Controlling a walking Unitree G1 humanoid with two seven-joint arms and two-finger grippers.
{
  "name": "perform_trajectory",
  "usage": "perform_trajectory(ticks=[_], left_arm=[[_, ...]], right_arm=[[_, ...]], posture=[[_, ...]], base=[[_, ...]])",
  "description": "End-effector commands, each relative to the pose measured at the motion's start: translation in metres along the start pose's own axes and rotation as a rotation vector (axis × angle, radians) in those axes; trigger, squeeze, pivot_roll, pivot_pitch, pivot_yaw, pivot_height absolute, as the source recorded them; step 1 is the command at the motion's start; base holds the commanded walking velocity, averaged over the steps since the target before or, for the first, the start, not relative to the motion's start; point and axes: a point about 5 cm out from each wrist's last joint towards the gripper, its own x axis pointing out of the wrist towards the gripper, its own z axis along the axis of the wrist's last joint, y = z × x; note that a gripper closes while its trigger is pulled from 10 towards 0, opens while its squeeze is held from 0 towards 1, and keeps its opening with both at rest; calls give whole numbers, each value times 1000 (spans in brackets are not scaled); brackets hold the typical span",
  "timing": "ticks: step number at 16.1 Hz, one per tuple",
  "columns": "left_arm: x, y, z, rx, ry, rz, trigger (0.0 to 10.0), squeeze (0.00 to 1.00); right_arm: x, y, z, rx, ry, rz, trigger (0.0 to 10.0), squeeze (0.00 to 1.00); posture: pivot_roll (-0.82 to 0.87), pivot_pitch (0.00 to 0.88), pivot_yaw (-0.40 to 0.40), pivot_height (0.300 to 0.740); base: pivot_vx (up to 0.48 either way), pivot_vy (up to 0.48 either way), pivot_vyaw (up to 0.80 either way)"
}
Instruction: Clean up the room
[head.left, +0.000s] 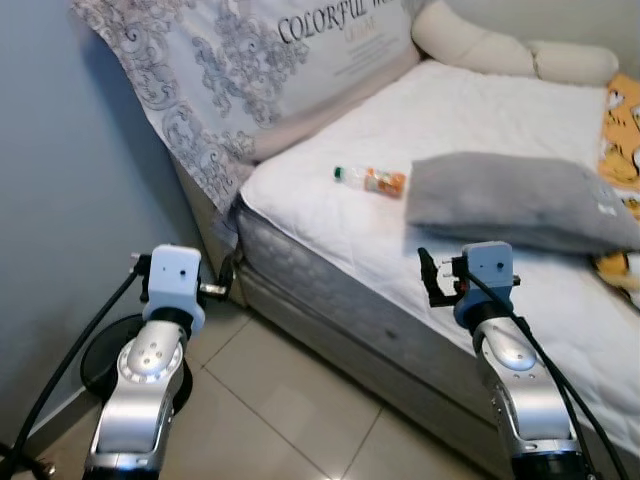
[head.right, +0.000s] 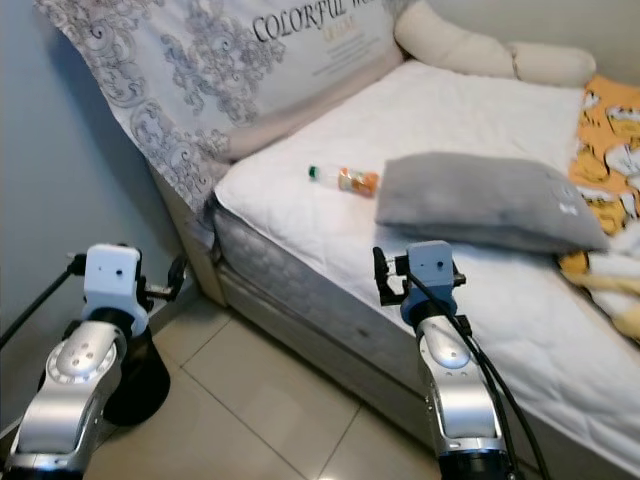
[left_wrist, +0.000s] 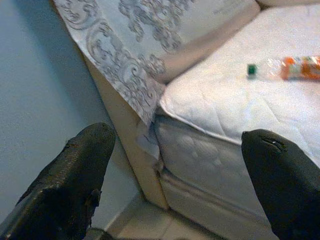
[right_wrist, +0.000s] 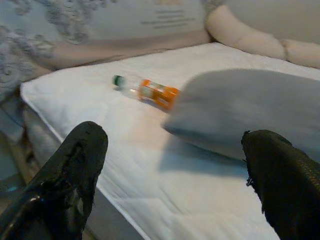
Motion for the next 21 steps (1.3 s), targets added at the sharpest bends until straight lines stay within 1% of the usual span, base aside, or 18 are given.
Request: perform_trajectory(ticks=[1,2,3,4,5,7,8,10,11,13,15,18,19,20,21], left_arm=[[-2,8,-6,18,28,20,10000,0],[-3,11,-7,17,27,26,10000,0],[-9,16,-12,7,39,52,10000,0],[-13,16,-14,16,43,52,10000,0],[-15,20,-15,5,42,85,10000,0],[-19,23,-19,-3,51,111,10000,0],[-20,22,-19,-3,53,109,10000,0],[-24,20,-17,5,50,80,10000,0],[-25,19,-16,14,49,63,10000,0],[-26,19,-17,24,53,45,10000,0],[-27,19,-18,25,54,42,10000,0],[-27,18,-17,26,56,45,10000,0],[-27,18,-16,29,57,45,10000,0],[-29,13,-15,28,54,37,10000,0],[-31,12,-14,26,53,36,10000,0]], right_arm=[[2,12,3,21,-11,39,10000,1000],[0,15,1,28,-7,42,10000,1000],[-5,21,-2,54,5,44,10000,1000],[-8,22,-1,74,5,42,10000,1000],[-8,21,-3,81,14,29,10000,1000],[-10,20,-8,78,32,24,10000,1000],[-10,20,-9,70,36,27,10000,1000],[-11,12,-7,69,35,6,10000,1000],[-13,3,-9,82,41,-40,10000,1000],[-17,-6,-14,126,53,-100,10000,1000],[-19,-4,-13,132,45,-84,10000,1000],[-16,4,-10,103,40,-52,10000,1000],[-16,5,-9,96,37,-48,10000,1000],[-17,-2,-10,97,39,-71,10000,1000],[-17,-4,-9,97,34,-75,10000,1000]], posture=[[18,0,18,740],[12,0,14,740],[30,0,-2,740],[41,0,-16,740],[27,0,-28,740],[23,0,-43,740],[23,0,-42,740],[2,0,-9,740],[7,0,9,740],[11,0,25,740],[15,0,25,740],[35,0,14,740],[37,0,15,740],[38,0,15,740],[39,0,14,740]], base=[[349,0,0],[349,0,0],[349,0,0],[345,0,0],[345,0,0],[347,0,0],[349,0,0],[349,0,0],[345,0,0],[343,0,0],[341,0,0],[337,0,0],[337,0,0],[337,0,0],[334,0,0]])
